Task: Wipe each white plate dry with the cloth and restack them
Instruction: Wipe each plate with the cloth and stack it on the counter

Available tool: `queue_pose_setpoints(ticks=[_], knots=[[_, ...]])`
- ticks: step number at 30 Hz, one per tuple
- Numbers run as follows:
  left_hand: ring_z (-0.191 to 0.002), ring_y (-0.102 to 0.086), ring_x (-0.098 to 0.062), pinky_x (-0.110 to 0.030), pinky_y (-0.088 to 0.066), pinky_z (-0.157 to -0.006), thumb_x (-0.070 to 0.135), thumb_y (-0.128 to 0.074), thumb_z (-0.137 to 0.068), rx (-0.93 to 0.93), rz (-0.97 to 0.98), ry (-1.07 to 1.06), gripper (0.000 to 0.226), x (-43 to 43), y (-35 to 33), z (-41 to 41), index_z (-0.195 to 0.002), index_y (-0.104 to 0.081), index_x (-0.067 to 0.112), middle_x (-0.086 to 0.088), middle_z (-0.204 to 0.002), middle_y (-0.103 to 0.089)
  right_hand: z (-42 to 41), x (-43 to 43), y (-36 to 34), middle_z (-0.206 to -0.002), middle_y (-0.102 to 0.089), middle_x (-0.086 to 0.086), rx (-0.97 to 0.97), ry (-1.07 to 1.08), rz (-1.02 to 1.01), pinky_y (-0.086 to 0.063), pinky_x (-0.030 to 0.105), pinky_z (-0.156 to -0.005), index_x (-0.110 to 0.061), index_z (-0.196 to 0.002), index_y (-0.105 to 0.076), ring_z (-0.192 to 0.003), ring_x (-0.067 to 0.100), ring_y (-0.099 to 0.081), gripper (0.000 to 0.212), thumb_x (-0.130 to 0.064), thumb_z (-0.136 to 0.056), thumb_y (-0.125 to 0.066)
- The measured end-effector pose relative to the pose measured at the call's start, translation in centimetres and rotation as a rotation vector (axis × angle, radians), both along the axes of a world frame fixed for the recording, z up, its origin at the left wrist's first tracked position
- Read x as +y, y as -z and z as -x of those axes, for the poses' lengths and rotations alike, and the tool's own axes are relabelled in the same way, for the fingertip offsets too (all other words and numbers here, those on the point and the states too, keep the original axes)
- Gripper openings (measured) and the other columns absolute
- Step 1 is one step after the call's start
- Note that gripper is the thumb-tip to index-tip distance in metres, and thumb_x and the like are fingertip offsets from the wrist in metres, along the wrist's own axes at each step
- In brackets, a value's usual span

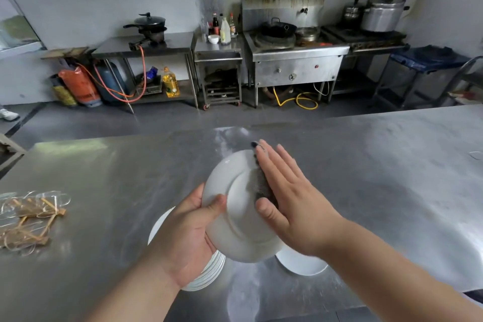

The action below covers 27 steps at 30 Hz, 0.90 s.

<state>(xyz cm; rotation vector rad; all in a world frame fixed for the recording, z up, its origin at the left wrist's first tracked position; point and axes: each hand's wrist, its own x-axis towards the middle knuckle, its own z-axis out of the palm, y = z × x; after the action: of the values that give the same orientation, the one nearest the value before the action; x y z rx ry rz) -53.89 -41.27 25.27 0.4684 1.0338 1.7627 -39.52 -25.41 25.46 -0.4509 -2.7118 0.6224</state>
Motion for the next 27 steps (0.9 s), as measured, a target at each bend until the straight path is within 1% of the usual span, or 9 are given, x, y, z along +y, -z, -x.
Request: queue_pose_setpoints(ticks=[2, 4, 7, 11, 13, 17, 20, 24, 27], knots=[[-0.124, -0.069, -0.037, -0.044, -0.060, -0.094, 0.014, -0.061, -0.097, 0.006, -0.024, 0.046, 0.040, 0.1, -0.1, -0.2, -0.136, -0.069, 0.013, -0.024, -0.138, -0.067, 0.6, 1.2, -1.6, -0.173, -0.017, 0.001, 0.080, -0.074, -0.121, -0.020, 0.048, -0.128, -0.012, -0.165, -0.020, -0.161, 0.023, -0.011, 0.094, -0.078, -0.097, -0.014], [-0.121, -0.070, -0.037, -0.043, -0.061, -0.091, 0.009, -0.060, -0.098, -0.016, -0.070, -0.005, 0.038, 0.2, -0.3, -0.1, -0.135, -0.070, 0.010, -0.025, -0.137, -0.068, 0.7, 1.5, -2.2, -0.170, -0.027, 0.003, 0.191, -0.077, -0.075, -0.023, 0.043, -0.127, -0.008, -0.163, -0.027, -0.158, 0.021, -0.021, 0.091, -0.073, -0.100, -0.016], [-0.116, -0.073, -0.034, -0.042, -0.063, -0.084, 0.012, -0.055, -0.097, -0.056, -0.112, -0.156, 0.036, 0.3, -0.9, 0.7, -0.128, -0.074, 0.012, -0.021, -0.131, -0.072, 0.2, -0.9, -0.1, -0.175, -0.009, -0.003, 0.271, 0.039, 0.129, -0.013, 0.044, -0.130, -0.011, -0.166, -0.013, -0.161, 0.018, -0.004, 0.087, -0.071, -0.102, -0.013], [-0.106, -0.077, -0.029, -0.040, -0.065, -0.077, 0.017, -0.056, -0.096, -0.087, -0.105, -0.240, 0.030, 0.5, -0.8, 0.2, -0.107, -0.083, 0.021, -0.016, -0.122, -0.077, 0.0, -5.5, 3.4, -0.174, 0.009, -0.013, 0.329, 0.168, 0.174, -0.001, 0.050, -0.130, -0.016, -0.167, -0.002, -0.160, 0.022, 0.016, 0.081, -0.067, -0.106, -0.014], [-0.109, -0.077, -0.029, -0.039, -0.064, -0.078, 0.017, -0.057, -0.096, -0.132, -0.088, -0.234, 0.029, 0.6, -0.3, -0.3, -0.109, -0.082, 0.021, -0.017, -0.126, -0.076, 0.4, -4.5, 2.6, -0.174, 0.002, -0.016, 0.324, 0.229, 0.156, -0.004, 0.048, -0.131, -0.019, -0.166, -0.008, -0.161, 0.018, 0.013, 0.079, -0.068, -0.105, -0.012], [-0.122, -0.071, -0.029, -0.041, -0.062, -0.090, 0.015, -0.054, -0.102, -0.127, -0.159, -0.184, 0.032, 0.6, -0.1, -0.3, -0.121, -0.079, 0.020, -0.014, -0.134, -0.072, 0.8, -0.7, -0.8, -0.169, -0.027, -0.010, 0.395, 0.220, 0.255, -0.020, 0.036, -0.128, -0.019, -0.163, -0.030, -0.157, 0.004, -0.019, 0.072, -0.059, -0.103, -0.024], [-0.126, -0.069, -0.032, -0.043, -0.061, -0.093, 0.019, -0.058, -0.102, -0.124, -0.213, -0.156, 0.033, 0.8, -0.5, -0.5, -0.131, -0.074, 0.019, -0.017, -0.138, -0.069, 0.9, -2.2, -0.2, -0.169, -0.020, -0.021, 0.472, 0.285, 0.319, -0.017, 0.029, -0.128, -0.026, -0.165, -0.024, -0.156, -0.001, -0.014, 0.067, -0.056, -0.105, -0.025], [-0.135, -0.061, -0.036, -0.044, -0.058, -0.100, 0.021, -0.061, -0.105, -0.103, -0.241, -0.054, 0.041, 0.7, -0.1, -1.3, -0.146, -0.061, 0.013, -0.022, -0.147, -0.061, 0.9, -5.9, 2.7, -0.169, -0.004, -0.030, 0.564, 0.334, 0.339, -0.007, 0.020, -0.125, -0.036, -0.165, -0.009, -0.160, 0.007, -0.004, 0.063, -0.057, -0.107, -0.025], [-0.139, -0.056, -0.042, -0.055, -0.055, -0.100, 0.015, -0.074, -0.095, -0.091, -0.184, 0.074, 0.063, 0.0, -0.1, -1.2, -0.154, -0.051, 0.012, -0.023, -0.151, -0.057, 0.5, -3.4, 1.8, -0.164, -0.030, -0.026, 0.596, 0.350, 0.489, -0.022, 0.024, -0.124, -0.035, -0.160, -0.030, -0.154, 0.000, -0.023, 0.063, -0.058, -0.102, -0.033]])
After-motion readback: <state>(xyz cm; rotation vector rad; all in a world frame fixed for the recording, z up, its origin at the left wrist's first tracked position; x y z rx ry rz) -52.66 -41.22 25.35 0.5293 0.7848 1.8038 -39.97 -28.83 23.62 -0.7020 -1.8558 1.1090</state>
